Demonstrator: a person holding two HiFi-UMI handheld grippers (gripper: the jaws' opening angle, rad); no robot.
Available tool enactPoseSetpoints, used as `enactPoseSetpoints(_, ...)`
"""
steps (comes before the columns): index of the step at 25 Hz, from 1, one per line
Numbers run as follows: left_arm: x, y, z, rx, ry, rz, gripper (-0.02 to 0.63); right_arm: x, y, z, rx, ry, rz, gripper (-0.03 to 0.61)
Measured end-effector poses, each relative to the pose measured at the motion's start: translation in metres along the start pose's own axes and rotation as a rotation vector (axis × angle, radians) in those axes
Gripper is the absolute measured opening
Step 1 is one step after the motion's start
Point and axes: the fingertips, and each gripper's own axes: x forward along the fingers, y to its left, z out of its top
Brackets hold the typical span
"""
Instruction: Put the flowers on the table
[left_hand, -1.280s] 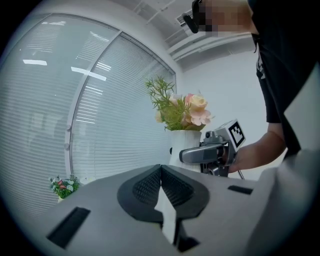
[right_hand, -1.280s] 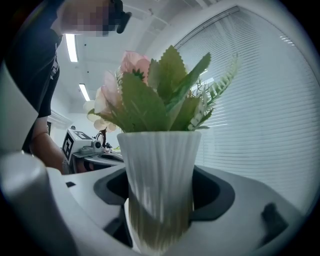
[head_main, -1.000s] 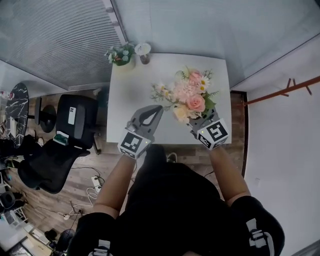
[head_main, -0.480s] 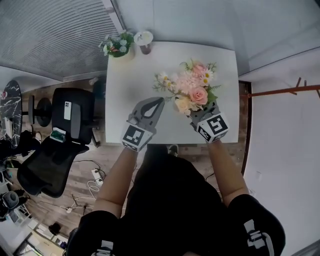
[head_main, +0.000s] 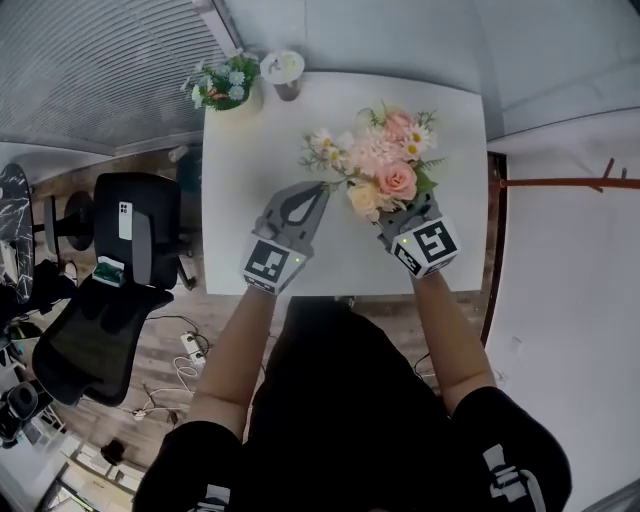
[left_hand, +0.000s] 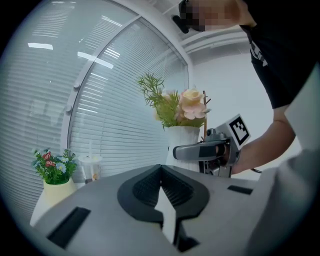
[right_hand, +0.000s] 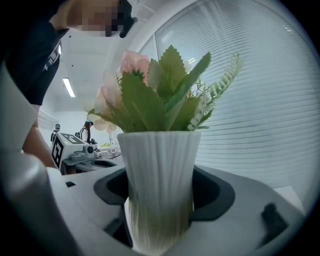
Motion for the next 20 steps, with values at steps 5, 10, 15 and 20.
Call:
enactPoseSetpoints(5,0.015,0.013,-0.013,-0.007,0.003,0.001,0.012,0.013,-0.013,-0.012,-0.002,-0.01,-0.014,0.35)
enactPoseSetpoints(10,0.023,0.022,-0.027,-0.011,0.009,-0.001,0.012,0.022,-0.02,-0.025,-0.006,-0.012,-0.027,0.351)
enactPoseSetpoints(15,0.028,0.023,-0.035,-0.019,0.015,-0.004,0.012,0.026,-0.022,-0.029,-0.013,-0.025,-0.039,0.351)
enactPoseSetpoints(20,0.032,0.025,-0.039,-0.017,0.013,-0.011,0.012,0.03,-0.026,-0.033,-0.029,-0.04,-0.051,0.351)
